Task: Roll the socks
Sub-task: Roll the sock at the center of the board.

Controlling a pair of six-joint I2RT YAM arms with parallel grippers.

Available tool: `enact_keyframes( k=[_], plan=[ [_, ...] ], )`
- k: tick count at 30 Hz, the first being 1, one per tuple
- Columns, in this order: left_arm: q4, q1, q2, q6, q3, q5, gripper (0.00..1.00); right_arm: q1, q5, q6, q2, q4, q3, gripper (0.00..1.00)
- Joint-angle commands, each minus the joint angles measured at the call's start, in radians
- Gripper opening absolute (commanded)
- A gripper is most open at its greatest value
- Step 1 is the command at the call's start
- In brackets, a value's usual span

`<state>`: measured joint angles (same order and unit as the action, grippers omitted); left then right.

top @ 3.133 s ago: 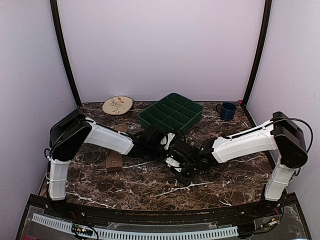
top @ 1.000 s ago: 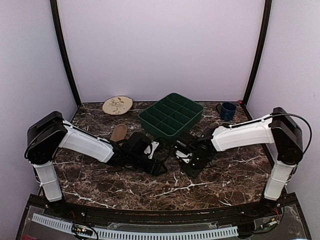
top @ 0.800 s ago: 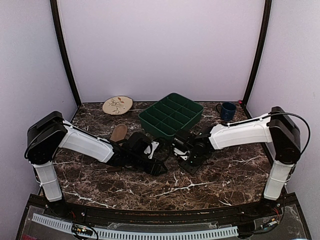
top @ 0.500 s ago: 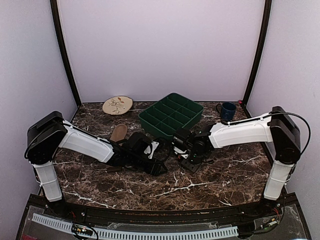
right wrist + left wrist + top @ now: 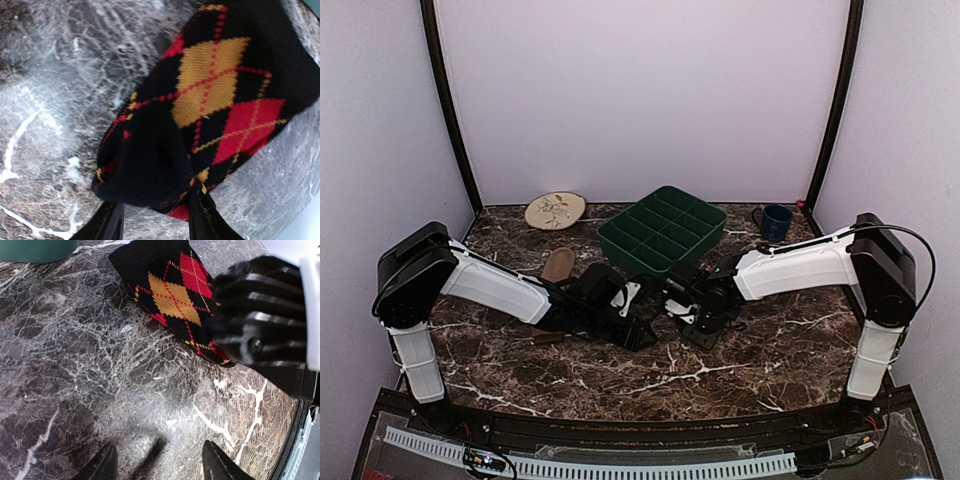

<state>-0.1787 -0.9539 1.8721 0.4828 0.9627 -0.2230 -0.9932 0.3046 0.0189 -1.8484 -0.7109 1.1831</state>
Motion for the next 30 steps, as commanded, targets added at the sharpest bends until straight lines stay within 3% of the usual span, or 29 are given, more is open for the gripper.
enact_keyframes(
  k=[1, 9, 12, 30],
  plan=[
    [0.131, -0.008, 0.031, 0.015, -0.026, 0.006, 0.61, 0.008, -0.056, -0.024, -0.037, 0.025, 0.010, 0.41],
    [0.132, -0.008, -0.001, 0.018, -0.053, 0.023, 0.61, 0.008, -0.129, -0.029, -0.103, 0.009, 0.067, 0.15],
    [0.136, -0.007, -0.013, 0.009, -0.063, 0.028, 0.61, 0.008, -0.151, -0.026, -0.109, -0.012, 0.092, 0.11],
    [0.073, -0.008, -0.203, -0.057, -0.215, 0.070, 0.63, -0.001, -0.538, 0.031, -0.251, -0.262, 0.370, 0.09]
  ],
)
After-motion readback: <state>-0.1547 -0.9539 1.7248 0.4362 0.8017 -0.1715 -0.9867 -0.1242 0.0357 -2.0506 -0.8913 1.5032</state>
